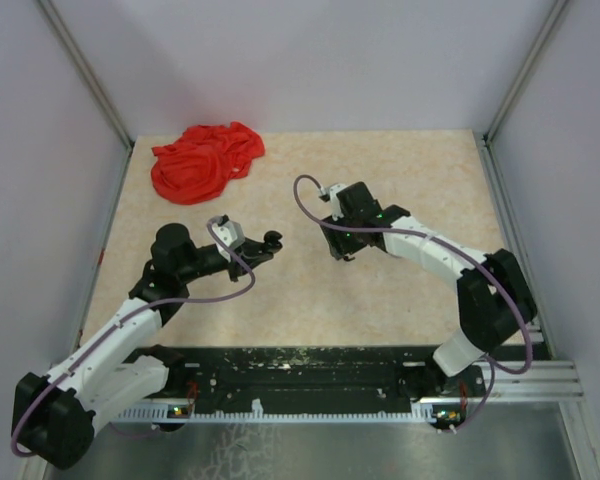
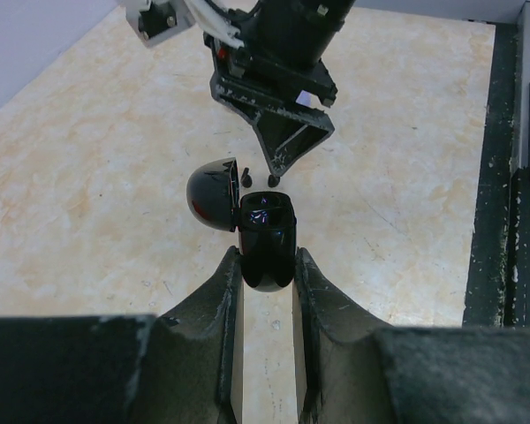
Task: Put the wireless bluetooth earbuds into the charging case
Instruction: Pick up the earbud from the center of the board.
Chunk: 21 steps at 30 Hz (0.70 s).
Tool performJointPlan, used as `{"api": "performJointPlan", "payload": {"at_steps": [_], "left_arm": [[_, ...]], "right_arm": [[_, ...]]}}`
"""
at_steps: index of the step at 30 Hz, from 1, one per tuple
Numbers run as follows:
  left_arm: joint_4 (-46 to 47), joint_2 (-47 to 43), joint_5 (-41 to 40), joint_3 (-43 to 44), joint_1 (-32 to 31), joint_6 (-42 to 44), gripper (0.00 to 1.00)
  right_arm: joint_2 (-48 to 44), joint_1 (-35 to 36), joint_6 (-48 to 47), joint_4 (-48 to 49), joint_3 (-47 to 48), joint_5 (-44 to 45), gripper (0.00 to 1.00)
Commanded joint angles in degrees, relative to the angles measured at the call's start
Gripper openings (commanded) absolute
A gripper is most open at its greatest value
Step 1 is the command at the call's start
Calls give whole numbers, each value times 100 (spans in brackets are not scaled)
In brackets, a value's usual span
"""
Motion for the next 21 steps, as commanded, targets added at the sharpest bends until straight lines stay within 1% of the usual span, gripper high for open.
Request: {"api": "performJointPlan", "payload": {"at_steps": [1,5,10,21], "left_arm": [[-78,-11,-103,207,-1,14,1],[-51,-10,-119,202,-7,-4,1],[-48,-15,-109,198,-5,-15,1],[-31,52,-19,215,-4,-56,1]], "right_arm": [[426,-20,144,333,176,332,54],[865,-20,275,285,319,566,53],[1143,-46,405,407,283,738,50],[1350,-47,618,600,298,934,39]]}}
